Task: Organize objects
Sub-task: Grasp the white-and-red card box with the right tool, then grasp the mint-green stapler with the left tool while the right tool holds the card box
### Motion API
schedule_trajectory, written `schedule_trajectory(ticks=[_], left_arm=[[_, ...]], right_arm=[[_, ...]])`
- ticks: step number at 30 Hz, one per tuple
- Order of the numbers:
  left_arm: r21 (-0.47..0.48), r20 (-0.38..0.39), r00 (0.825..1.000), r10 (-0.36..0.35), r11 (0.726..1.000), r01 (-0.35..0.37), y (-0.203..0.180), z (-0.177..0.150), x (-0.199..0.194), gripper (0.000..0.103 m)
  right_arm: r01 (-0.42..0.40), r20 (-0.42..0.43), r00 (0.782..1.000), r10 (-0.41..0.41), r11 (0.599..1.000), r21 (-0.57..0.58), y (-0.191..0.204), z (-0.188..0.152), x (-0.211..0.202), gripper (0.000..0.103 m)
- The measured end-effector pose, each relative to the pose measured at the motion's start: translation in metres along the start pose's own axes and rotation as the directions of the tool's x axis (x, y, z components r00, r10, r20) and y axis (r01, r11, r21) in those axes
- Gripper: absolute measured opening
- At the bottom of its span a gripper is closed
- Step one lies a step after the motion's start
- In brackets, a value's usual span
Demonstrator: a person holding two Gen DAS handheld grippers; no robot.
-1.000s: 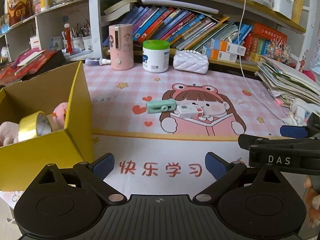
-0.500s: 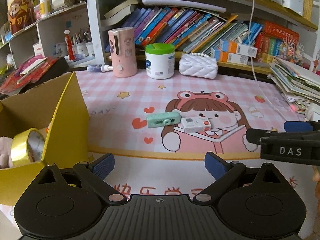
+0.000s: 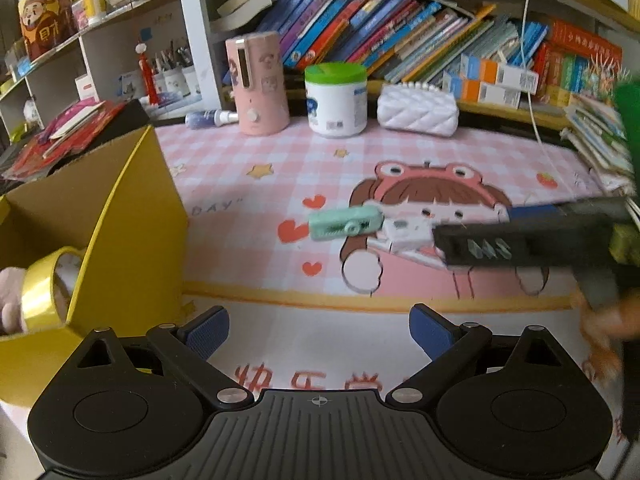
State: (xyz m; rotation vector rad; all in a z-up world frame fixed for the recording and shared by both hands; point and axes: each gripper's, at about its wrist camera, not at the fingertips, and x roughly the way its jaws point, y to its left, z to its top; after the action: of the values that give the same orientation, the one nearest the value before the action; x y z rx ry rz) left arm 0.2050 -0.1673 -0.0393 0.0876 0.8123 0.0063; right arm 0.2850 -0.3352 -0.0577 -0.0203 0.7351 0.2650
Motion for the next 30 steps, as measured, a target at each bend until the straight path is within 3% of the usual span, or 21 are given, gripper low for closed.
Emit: schedule_trajectory(ticks=[6, 14, 17, 19, 24, 30], left_arm=[[0.023, -0.012, 1.0, 0.02, 1.0, -0.02, 0.0, -0.005, -0.002, 0.098], [0.014, -0.018, 0.999, 0.039, 0.999, -0.038, 0.003, -0.005, 0.0, 0.098], [0.018, -0.016, 0.999, 0.036, 0.999, -0.036, 0.002, -0.004, 0.0, 0.098], [0.019, -0.014, 0.999, 0.036, 0.999, -0.036, 0.001, -0.003, 0.0, 0.098], [0.017, -0.011, 1.0, 0.019, 1.0, -0.018, -0.003, 0.001, 0.005, 0.098], [-0.01, -0.016, 1.0, -0.004, 1.0, 0.004, -0.01, 0.009, 0.023, 0.098]], right_arm=[[-0.049, -0.054, 0.997, 0.05, 0.999, 0.004, 0.016, 0.009, 0.028, 0.075], [-0.05, -0.106, 0.993, 0.045, 0.998, -0.041, 0.033, 0.012, 0.054, 0.075], [-0.038, -0.104, 0.994, 0.031, 0.998, -0.058, 0.035, 0.011, 0.059, 0.068], [-0.026, -0.093, 0.996, 0.019, 0.997, -0.074, 0.035, 0.011, 0.059, 0.055], [-0.035, -0.101, 0.994, 0.029, 0.998, -0.058, 0.024, 0.012, 0.052, 0.055], [-0.007, -0.049, 0.999, 0.007, 1.0, 0.006, -0.001, 0.012, 0.012, 0.055]])
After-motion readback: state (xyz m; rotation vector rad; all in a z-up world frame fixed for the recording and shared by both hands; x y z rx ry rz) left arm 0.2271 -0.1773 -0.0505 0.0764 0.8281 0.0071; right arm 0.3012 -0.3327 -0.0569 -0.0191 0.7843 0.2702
